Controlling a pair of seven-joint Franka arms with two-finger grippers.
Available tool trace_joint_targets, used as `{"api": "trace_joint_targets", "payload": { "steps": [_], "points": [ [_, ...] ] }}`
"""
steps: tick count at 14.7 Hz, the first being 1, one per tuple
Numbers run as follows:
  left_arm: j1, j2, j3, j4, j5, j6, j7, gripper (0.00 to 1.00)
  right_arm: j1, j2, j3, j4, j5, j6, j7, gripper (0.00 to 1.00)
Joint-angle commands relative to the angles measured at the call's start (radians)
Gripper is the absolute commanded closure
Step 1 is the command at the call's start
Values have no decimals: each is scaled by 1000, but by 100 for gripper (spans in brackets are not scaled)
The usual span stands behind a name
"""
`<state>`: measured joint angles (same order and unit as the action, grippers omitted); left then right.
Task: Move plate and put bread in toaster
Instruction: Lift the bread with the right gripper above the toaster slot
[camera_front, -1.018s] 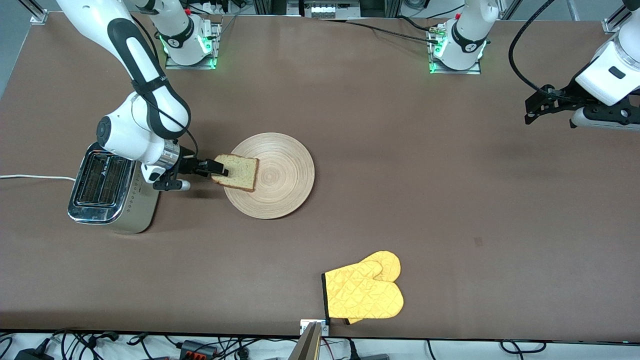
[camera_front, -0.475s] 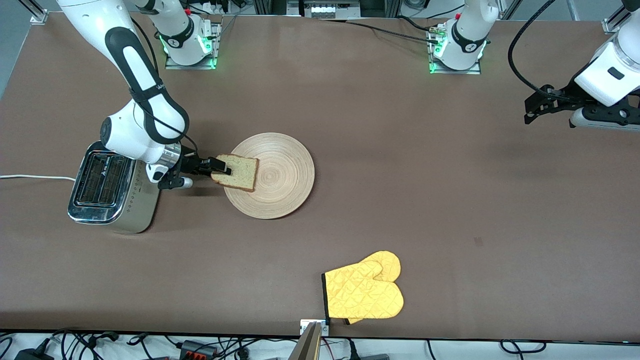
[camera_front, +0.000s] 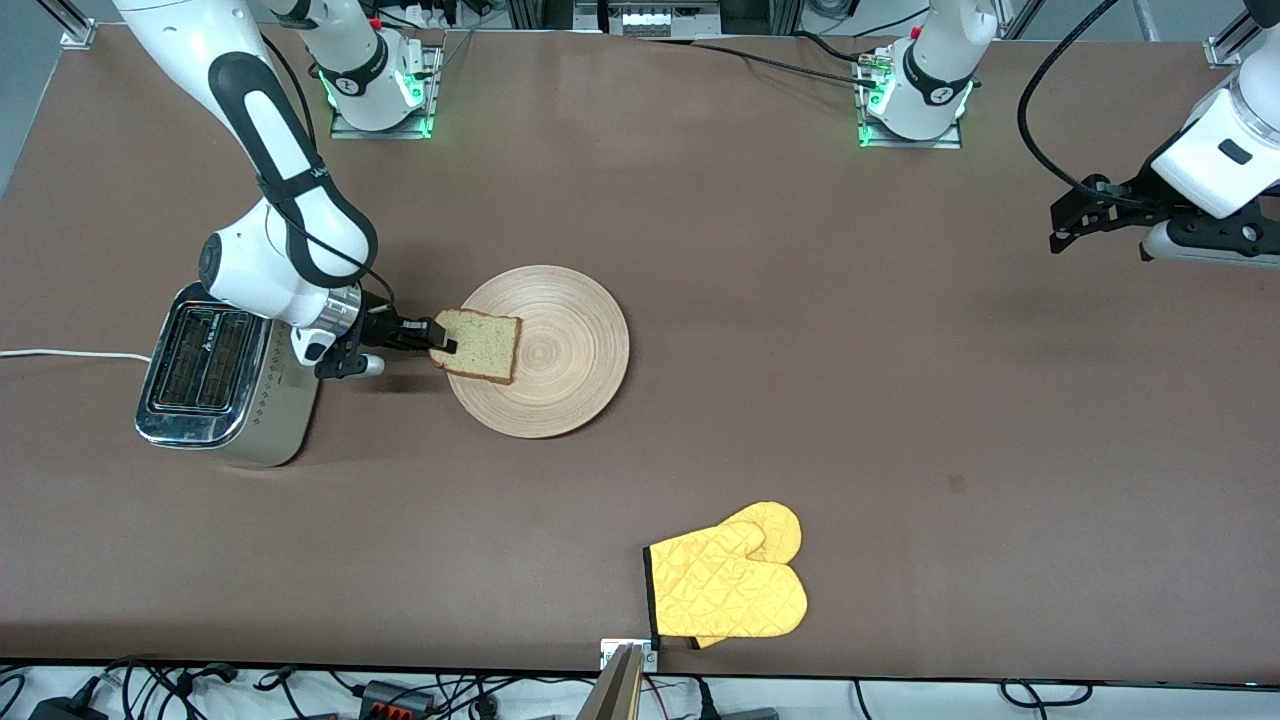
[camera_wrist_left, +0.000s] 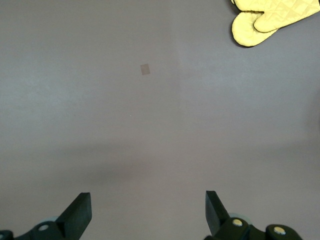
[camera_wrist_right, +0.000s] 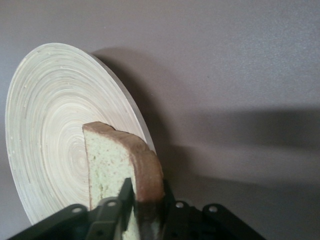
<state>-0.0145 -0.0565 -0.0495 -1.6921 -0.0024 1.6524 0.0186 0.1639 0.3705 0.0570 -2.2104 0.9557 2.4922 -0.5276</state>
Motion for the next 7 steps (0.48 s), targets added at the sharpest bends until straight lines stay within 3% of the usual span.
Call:
{"api": "trace_joint_targets", "payload": {
  "steps": [1, 5, 7],
  "points": [
    [-5, 15, -1, 37, -7, -19, -9, 0, -3, -33, 0, -8, 31, -4, -23, 99],
    [-9, 18, -4, 37, -1, -14, -9, 0, -3, -100, -6, 9, 20, -30, 108, 100],
    [-7, 18, -16, 37, 1, -14, -9, 0, -7, -122, -46, 63, -35, -158, 173, 100]
  ]
}}
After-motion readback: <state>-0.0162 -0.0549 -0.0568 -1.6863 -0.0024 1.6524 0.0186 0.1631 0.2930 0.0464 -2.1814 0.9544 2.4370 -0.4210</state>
